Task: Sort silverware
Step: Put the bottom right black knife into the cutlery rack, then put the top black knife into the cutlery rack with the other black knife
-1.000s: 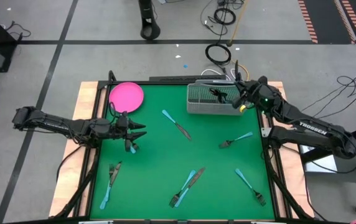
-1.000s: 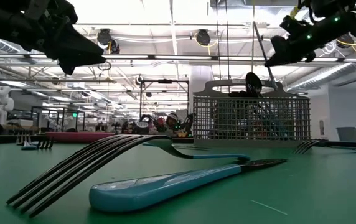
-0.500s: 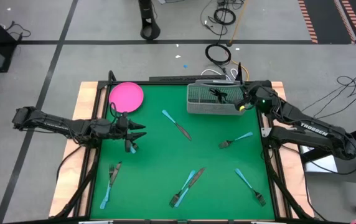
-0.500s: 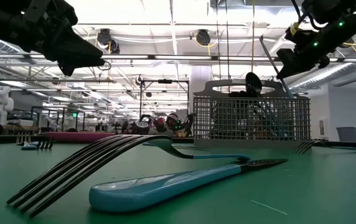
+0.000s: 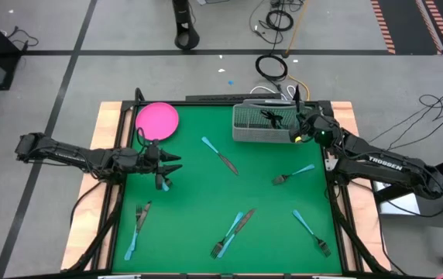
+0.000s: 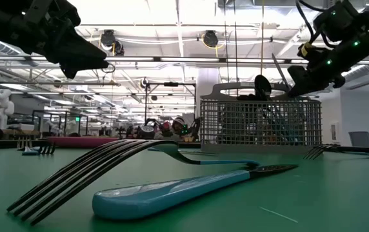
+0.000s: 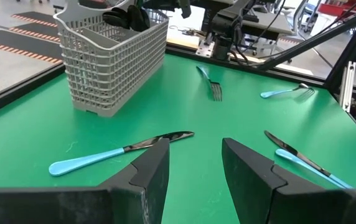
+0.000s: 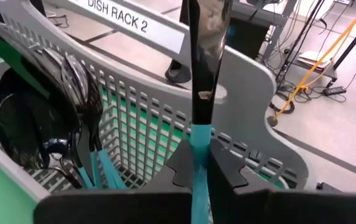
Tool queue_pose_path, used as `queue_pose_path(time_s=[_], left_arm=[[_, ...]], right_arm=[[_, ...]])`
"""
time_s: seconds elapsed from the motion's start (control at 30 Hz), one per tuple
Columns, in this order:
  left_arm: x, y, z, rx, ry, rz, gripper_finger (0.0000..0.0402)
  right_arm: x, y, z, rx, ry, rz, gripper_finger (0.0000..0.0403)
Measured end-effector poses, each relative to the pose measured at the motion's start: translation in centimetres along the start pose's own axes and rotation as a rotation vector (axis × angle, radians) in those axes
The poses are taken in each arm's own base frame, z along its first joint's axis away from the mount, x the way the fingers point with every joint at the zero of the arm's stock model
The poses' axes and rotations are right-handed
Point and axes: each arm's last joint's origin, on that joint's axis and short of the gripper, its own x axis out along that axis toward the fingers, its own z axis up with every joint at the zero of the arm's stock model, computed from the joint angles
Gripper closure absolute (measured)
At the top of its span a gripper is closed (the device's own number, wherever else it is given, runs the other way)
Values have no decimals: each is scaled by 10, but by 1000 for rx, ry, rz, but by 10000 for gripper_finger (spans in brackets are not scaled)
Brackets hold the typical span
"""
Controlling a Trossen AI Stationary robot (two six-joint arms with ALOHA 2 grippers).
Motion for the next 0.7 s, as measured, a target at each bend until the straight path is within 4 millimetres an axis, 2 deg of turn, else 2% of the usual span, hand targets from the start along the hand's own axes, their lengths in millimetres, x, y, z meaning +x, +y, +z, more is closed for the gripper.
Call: queue_pose_path(time_s=[0.43, 0.7], left_arm=[[0, 0, 0, -3, 0, 0, 252], [0, 0, 0, -3, 0, 0, 252]], right_arm=[[0, 0, -4, -9, 30, 9, 338], [0, 0, -4, -9, 30, 9, 319]])
